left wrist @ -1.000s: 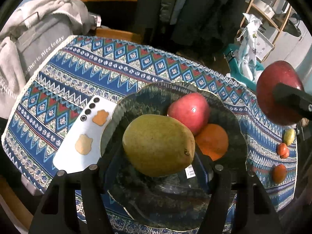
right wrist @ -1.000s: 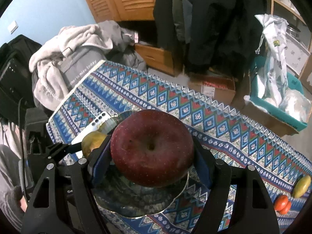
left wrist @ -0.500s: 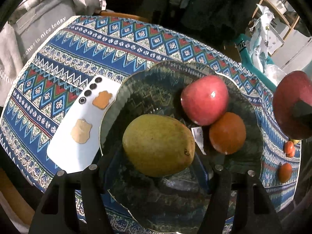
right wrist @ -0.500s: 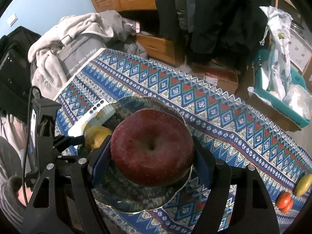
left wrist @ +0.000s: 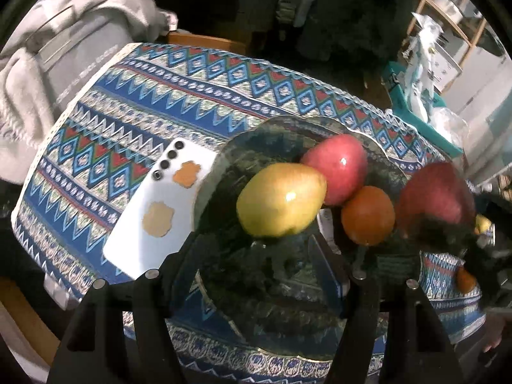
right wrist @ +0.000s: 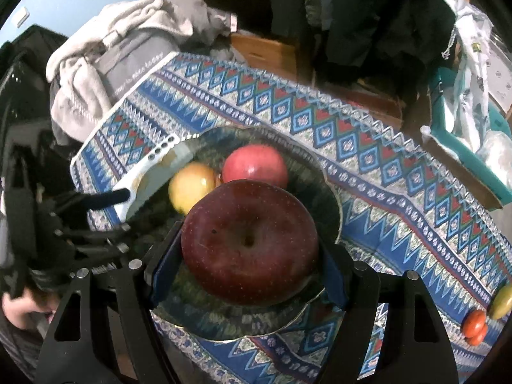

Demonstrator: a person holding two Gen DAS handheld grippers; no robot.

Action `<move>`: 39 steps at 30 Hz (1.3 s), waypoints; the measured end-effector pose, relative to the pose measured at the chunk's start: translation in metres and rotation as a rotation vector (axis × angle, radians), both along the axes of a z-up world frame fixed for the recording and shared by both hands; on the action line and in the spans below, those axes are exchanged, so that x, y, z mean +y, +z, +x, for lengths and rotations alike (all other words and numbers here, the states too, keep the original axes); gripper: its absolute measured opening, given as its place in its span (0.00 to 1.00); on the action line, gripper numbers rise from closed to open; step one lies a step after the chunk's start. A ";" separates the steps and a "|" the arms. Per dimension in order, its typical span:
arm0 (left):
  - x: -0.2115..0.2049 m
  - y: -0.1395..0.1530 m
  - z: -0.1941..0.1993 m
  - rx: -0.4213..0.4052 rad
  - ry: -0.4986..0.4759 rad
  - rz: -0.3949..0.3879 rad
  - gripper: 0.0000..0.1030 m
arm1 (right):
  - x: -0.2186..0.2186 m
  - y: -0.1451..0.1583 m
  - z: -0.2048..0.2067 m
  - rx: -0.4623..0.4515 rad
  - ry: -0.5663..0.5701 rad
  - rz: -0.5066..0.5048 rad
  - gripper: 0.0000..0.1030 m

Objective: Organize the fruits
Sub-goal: 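Release the yellow pear into the bowl with the left tool while the right tool releases the apple, then move both tools back toward the remaining oranges and pear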

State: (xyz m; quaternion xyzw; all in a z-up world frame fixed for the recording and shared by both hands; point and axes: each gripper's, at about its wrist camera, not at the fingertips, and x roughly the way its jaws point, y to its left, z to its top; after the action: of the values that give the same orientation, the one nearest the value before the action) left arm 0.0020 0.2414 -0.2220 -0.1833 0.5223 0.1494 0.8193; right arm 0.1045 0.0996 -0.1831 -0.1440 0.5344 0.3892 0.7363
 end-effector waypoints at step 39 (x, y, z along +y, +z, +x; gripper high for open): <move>-0.025 0.073 -0.014 -0.172 -0.014 0.013 0.74 | -0.042 0.040 -0.004 -0.104 -0.113 0.027 0.75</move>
State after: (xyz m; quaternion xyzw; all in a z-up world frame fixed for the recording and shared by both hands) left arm -0.0116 0.2161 -0.1487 -0.1863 0.4505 0.1309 0.8633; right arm 0.1007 0.0571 -0.1431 -0.1237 0.4975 0.3460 0.7858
